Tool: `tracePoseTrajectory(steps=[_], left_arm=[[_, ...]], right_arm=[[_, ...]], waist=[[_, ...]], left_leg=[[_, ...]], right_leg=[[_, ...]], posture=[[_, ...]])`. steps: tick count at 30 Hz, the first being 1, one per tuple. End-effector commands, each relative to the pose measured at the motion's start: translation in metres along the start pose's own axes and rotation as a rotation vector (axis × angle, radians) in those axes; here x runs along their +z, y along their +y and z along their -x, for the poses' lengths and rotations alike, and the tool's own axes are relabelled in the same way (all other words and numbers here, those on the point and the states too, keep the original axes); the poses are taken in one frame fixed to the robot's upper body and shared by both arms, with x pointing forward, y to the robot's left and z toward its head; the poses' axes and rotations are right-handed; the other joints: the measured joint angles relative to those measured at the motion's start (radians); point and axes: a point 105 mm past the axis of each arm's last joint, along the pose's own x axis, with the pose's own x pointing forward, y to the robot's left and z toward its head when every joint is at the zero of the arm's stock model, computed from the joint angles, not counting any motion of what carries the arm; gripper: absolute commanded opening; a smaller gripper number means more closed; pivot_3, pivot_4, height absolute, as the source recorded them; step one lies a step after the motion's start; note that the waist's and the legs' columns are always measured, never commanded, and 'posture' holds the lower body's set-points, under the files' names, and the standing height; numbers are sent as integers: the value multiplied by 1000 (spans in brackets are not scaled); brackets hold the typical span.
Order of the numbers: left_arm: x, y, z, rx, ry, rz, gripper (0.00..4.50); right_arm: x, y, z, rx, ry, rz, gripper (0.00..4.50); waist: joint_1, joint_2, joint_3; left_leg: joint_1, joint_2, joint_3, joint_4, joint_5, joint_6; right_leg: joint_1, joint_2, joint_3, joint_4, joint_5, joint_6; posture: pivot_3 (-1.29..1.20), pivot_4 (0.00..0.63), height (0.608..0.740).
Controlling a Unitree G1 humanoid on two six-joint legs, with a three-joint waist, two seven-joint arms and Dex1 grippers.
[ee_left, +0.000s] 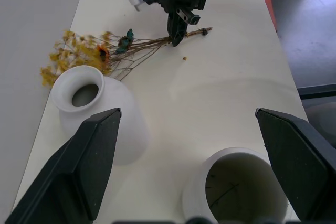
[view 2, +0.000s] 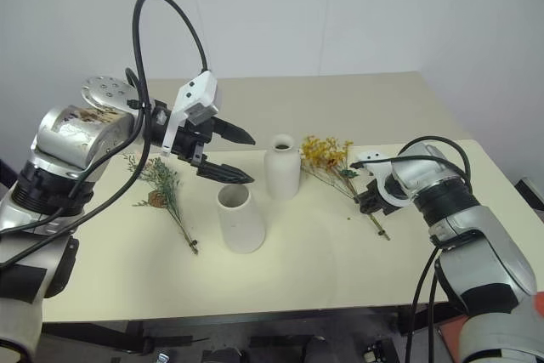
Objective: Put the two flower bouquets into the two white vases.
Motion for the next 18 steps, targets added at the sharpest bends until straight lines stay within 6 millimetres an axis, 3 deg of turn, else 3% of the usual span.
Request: tracePoseTrajectory(steps=[1,5,7,9,11,18], left_arm=[[5,2,11,39,-20,-22,4500],[1,2,16,51,-19,-14,4500],[-2,4,18,62,-6,-15,4500],[-4,6,19,77,-1,-10,4500],[-5,8,20,89,-3,-5,4500],[-5,25,20,233,-18,93,4500]], right_arm=[[30,-13,37,13,-185,-233,38],[69,-36,75,-93,-552,-382,38],[95,-26,100,-38,-862,-287,38],[105,-14,116,-41,-1056,-207,38],[107,-6,117,-54,-1110,-162,38],[143,49,140,270,-1359,-194,38]], waist=[[1,0,0],[3,0,0],[4,0,0],[2,0,0],[0,0,0],[-22,0,0]], left_leg=[[0,0,2,0,0,0],[0,1,6,-2,0,0],[0,1,6,-2,0,0],[0,1,7,-2,0,0],[0,0,8,-2,0,0],[2,1,10,-1,0,1]], right_leg=[[-2,0,2,1,0,0],[-4,1,7,4,0,-1],[-4,1,7,4,0,-1],[-4,1,8,4,0,0],[-4,1,10,4,1,0],[-4,1,12,6,1,1]], posture=[[0,150,740],[0,150,740],[0,150,740],[0,150,740],[0,150,740],[0,150,740]])
